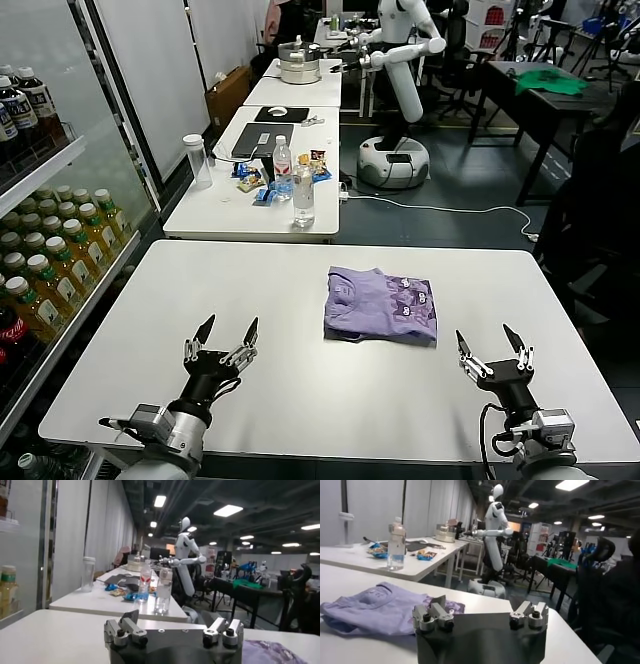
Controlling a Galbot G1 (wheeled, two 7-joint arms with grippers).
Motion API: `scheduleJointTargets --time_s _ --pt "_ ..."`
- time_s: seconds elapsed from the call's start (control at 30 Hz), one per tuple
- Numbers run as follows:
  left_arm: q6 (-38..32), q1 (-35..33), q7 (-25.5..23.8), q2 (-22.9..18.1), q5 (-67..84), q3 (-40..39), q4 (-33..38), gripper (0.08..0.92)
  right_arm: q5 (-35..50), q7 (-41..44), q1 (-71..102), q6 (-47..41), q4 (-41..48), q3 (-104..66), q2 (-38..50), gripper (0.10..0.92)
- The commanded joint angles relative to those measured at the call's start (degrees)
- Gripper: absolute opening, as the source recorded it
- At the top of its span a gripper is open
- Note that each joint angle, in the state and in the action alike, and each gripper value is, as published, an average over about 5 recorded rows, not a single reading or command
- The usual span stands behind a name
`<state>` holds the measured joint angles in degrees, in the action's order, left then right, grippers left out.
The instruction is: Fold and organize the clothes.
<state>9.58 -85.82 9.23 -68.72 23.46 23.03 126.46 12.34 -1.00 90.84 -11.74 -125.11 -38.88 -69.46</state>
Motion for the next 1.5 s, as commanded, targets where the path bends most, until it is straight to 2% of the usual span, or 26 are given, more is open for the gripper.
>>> scheduleJointTargets --time_s 0.03,0.7,1.5 --pt "-0.45 -2.13 -0.08 0.38 -0.75 0.58 1.27 0.823 -1.58 -1.04 -0.16 0.26 -0.68 0.37 -1.35 0.823" --pt "-0.42 -3.82 -0.24 0.87 -1.75 1.29 2.16 0.823 -3.73 -4.18 -1.08 -0.42 -1.68 1.32 -1.70 0.823" --pt "-1.59 -5.44 -1.02 0.83 -3.74 1.95 4.94 0.823 -2.27 -3.28 0.63 -3.11 -3.94 0.18 -2.26 0.823"
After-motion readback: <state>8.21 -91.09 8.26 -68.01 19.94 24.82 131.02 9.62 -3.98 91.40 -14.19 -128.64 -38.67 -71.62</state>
